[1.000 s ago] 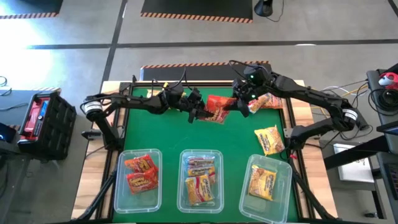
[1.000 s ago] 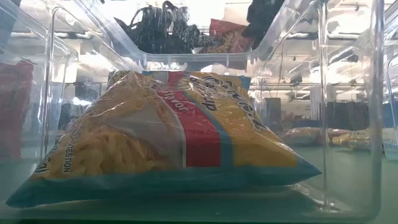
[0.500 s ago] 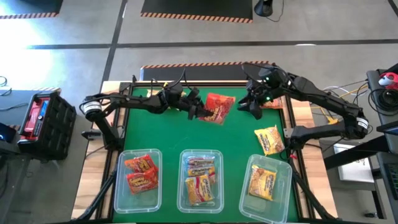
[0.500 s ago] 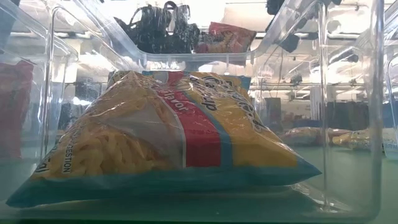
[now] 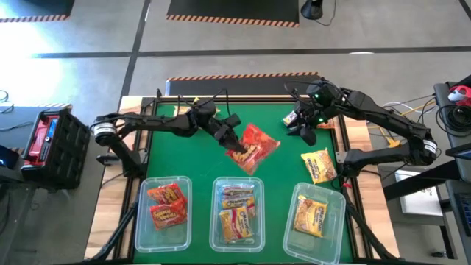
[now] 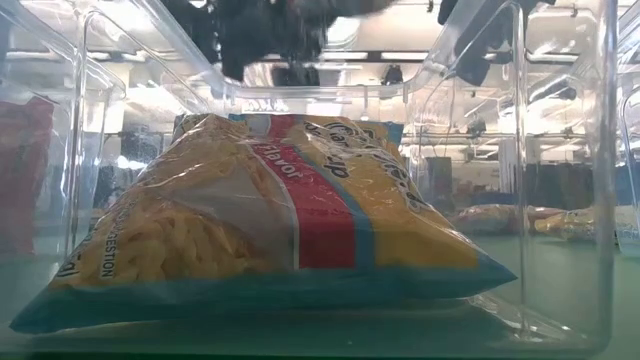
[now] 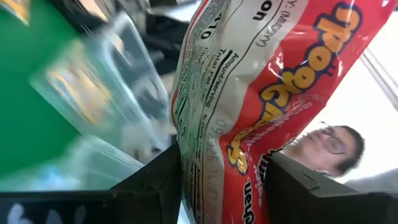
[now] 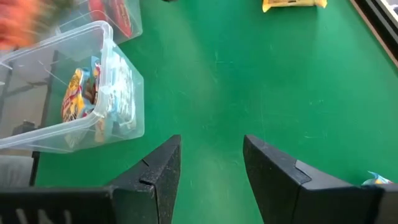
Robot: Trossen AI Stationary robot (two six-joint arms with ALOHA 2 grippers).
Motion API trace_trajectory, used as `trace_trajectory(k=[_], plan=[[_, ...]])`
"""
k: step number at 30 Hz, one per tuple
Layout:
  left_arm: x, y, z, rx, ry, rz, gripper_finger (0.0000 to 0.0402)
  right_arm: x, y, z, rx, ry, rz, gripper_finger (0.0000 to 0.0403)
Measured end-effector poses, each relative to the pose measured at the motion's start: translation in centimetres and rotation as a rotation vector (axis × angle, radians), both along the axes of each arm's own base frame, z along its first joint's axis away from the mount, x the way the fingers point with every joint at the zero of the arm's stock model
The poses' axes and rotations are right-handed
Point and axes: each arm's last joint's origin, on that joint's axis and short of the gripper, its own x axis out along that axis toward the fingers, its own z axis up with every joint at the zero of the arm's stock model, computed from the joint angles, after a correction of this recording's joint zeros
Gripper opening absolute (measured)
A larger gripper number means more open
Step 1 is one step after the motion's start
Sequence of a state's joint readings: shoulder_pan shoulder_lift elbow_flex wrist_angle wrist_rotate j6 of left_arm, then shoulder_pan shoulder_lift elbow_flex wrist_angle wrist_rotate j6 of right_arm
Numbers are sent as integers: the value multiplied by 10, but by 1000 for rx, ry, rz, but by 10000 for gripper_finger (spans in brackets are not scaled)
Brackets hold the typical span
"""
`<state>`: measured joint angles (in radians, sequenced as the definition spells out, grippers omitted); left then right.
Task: Sort Maruchan noodles
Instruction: Put the orange noodle pack into the left transparent bin
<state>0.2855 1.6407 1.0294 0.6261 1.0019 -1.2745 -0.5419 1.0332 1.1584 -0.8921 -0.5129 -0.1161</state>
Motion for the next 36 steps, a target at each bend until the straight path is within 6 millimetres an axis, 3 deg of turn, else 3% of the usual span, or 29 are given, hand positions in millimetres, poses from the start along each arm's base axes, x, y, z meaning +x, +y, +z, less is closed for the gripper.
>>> trace_trajectory(k=[5,9,13,19,23,30,36], plan=[[-19,-34,19,-51,82,-95,155,2,-1,-2,6,9,0,162],[-47,-59,41,-20,133,-161,155,4,-2,-4,22,19,-10,162],[-90,-89,55,23,281,-168,155,5,-3,-5,49,28,-31,160],[-173,-127,53,159,683,-32,155,6,-4,-6,96,41,-71,160],[-213,-144,54,170,840,40,155,7,-4,-6,121,40,-96,156],[-238,-173,52,199,943,-59,155,7,-4,-6,180,51,-150,155],[-232,-185,32,338,1080,-55,155,7,-4,-6,189,52,-158,153]])
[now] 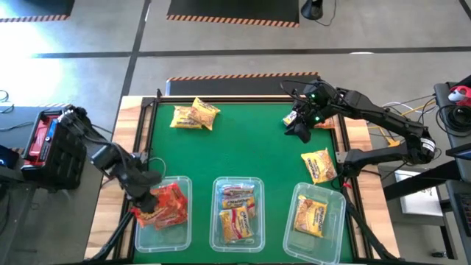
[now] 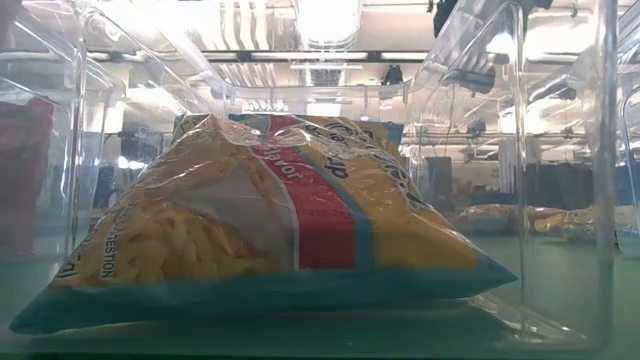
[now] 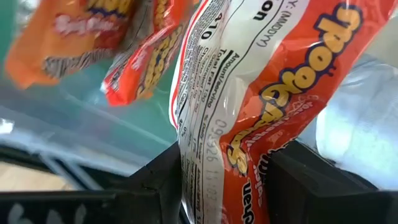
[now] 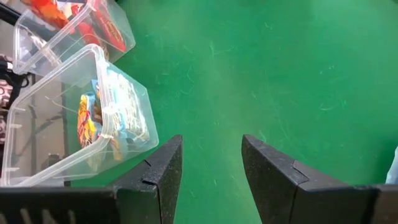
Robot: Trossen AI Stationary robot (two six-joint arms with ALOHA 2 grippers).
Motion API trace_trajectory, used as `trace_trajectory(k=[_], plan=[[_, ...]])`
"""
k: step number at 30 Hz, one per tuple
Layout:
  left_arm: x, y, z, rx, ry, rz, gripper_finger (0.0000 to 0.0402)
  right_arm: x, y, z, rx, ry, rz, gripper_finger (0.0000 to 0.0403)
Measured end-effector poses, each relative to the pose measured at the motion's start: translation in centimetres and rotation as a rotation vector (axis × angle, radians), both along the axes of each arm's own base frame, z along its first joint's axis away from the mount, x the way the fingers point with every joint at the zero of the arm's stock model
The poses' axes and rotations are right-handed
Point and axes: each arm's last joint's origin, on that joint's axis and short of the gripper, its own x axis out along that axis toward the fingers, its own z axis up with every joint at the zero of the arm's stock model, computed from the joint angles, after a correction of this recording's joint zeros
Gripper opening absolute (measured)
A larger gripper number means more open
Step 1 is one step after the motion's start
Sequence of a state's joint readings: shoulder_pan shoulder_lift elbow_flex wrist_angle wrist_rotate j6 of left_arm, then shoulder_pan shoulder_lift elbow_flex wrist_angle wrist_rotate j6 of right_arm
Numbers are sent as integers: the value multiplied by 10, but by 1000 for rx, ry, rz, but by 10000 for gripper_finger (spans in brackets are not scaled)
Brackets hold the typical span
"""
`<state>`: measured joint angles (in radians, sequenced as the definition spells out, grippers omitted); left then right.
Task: Sort Maruchan noodles
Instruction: Put the orange noodle pack into the left transparent bin, then put the yellow noodle pack into the right transparent bin
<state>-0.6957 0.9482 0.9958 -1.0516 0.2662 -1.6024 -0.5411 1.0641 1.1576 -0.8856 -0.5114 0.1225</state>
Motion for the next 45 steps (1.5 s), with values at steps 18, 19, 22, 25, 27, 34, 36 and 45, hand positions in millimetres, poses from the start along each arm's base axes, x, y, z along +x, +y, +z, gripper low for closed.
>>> trace_trajectory(k=[18,19,22,25,27,34,36,45], plan=[[42,-41,-31,-43,97,-134,203,0,0,0,-3,3,1,157],[42,-41,-31,-54,110,-145,208,0,0,0,-6,5,5,157],[40,-40,-32,-55,144,-147,218,-2,1,-2,-15,21,16,157],[39,-36,-31,-49,170,-112,221,-3,1,-3,-28,43,18,156],[42,-32,-31,-33,155,-69,221,-4,1,-4,-49,62,12,155],[66,-2,-20,88,2,155,222,-6,-5,-6,-204,156,-96,155],[76,10,-13,148,-78,204,222,-8,-7,-7,-264,204,-147,155],[113,81,22,643,-341,540,222,-14,-17,-31,-313,438,-439,155]])
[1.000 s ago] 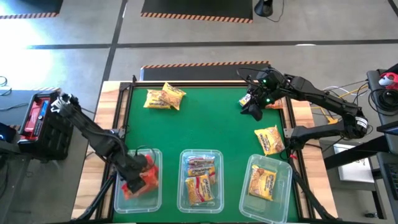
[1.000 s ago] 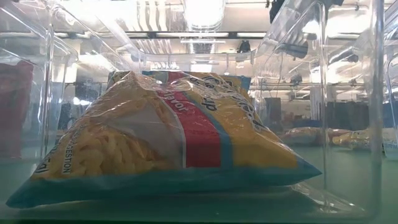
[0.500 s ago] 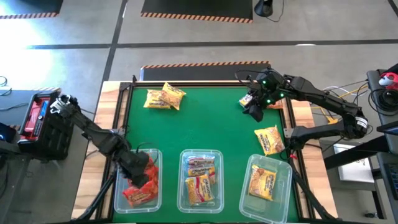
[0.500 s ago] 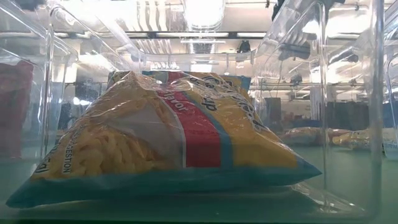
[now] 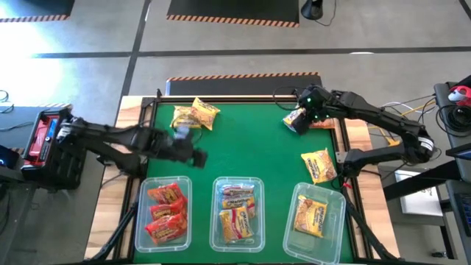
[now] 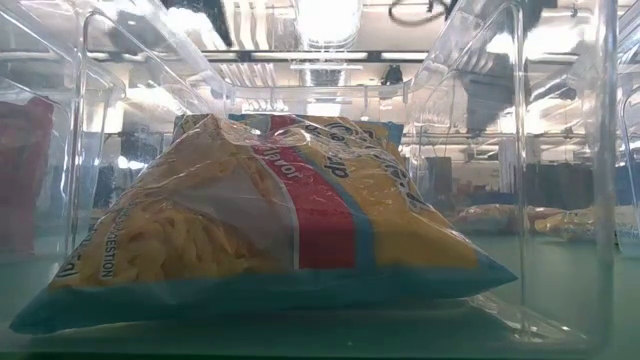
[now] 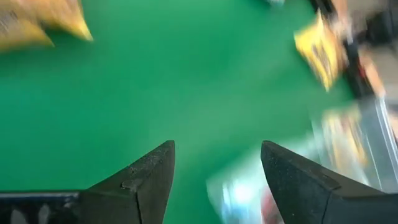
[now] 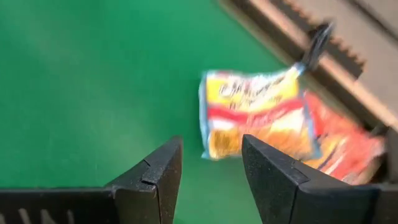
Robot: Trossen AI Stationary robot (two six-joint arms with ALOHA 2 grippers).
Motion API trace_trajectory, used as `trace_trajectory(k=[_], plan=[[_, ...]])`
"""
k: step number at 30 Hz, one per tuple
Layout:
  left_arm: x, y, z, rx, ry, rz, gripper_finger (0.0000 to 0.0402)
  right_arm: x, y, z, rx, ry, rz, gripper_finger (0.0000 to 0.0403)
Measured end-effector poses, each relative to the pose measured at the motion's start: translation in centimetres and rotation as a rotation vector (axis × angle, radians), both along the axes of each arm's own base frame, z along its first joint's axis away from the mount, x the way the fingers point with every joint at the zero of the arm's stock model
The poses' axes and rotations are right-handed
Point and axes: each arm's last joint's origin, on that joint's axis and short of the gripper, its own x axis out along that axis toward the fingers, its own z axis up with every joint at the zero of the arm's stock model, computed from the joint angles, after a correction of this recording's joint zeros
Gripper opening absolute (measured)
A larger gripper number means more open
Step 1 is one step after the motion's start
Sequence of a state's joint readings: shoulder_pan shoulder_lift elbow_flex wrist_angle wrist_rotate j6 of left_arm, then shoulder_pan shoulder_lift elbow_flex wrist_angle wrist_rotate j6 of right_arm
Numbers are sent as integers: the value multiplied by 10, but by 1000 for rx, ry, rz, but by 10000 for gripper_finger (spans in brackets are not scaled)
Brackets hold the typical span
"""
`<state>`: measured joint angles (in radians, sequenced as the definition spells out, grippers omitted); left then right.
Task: Sort Maruchan noodles
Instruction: Put the yellow noodle pack into the right transparent bin
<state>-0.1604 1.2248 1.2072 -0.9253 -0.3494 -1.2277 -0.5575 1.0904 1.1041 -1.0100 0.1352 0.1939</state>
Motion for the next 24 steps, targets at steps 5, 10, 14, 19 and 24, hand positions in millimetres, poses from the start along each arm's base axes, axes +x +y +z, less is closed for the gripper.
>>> trace_trajectory(k=[5,10,14,19,24], plan=[[29,27,5,114,14,18,222,-9,9,-42,182,131,41,155],[62,47,2,149,79,-20,222,-27,23,-64,395,273,53,155],[87,62,-6,143,127,-48,222,-35,33,-76,582,284,70,155],[115,74,-19,119,178,-138,222,-42,43,-95,690,310,124,151],[129,78,-23,113,191,-204,221,-47,47,-107,709,343,107,142]])
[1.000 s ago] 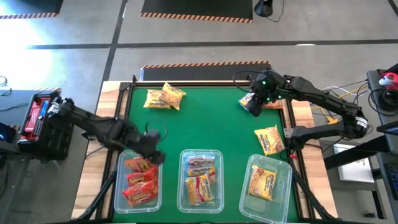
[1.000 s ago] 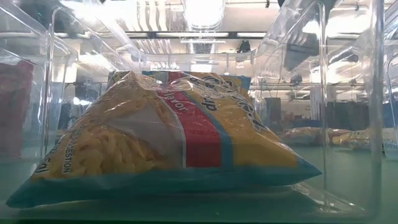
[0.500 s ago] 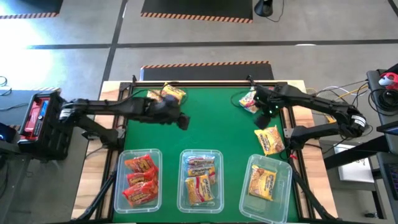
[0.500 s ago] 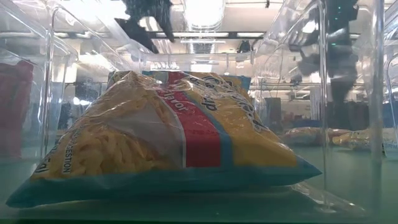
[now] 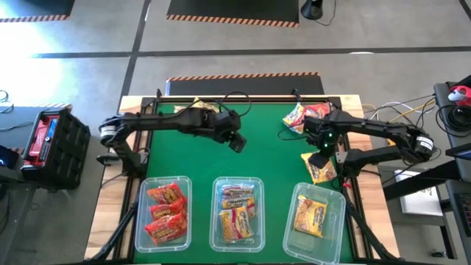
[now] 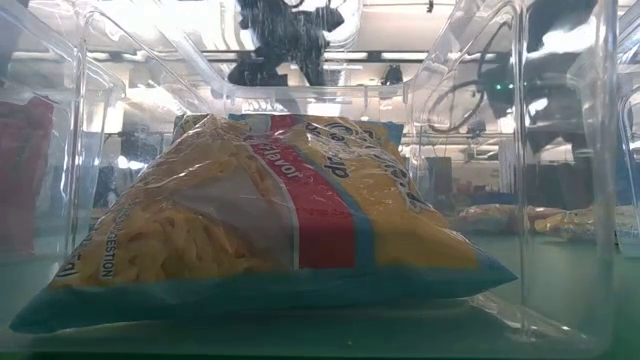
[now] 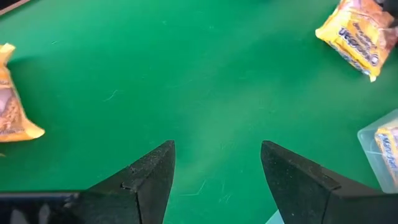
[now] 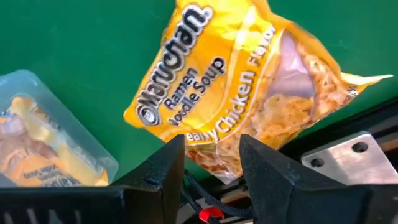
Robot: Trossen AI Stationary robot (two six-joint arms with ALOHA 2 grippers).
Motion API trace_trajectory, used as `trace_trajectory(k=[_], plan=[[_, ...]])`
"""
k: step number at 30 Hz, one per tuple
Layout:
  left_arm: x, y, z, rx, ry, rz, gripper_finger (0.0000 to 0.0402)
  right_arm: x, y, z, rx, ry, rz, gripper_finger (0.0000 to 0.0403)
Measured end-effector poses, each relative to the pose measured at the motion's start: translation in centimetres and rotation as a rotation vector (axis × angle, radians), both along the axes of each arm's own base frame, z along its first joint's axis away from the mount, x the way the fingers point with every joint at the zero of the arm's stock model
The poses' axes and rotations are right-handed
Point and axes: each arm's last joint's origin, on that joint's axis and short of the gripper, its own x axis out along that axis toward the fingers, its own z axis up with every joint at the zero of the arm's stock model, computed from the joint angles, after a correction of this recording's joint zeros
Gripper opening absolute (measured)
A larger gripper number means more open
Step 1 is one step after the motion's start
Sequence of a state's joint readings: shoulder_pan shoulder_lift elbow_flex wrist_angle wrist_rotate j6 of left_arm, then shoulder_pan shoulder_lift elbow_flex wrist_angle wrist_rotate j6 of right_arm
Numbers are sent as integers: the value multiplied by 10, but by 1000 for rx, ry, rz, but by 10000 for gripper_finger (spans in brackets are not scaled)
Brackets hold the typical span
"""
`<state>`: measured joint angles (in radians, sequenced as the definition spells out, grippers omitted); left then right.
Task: Sort Maruchan noodles
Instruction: Put the yellow noodle pack into the right transparent bin
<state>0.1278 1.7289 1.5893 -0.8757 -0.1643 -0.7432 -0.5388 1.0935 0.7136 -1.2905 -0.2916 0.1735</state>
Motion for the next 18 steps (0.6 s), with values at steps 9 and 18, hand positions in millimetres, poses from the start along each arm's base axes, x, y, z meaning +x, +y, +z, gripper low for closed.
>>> trace_trajectory(k=[9,18], plan=[[-6,13,6,12,-6,-13,217,1,-4,-9,-81,86,-52,125],[-13,14,13,29,4,-34,217,7,-8,-15,-110,118,-124,122]])
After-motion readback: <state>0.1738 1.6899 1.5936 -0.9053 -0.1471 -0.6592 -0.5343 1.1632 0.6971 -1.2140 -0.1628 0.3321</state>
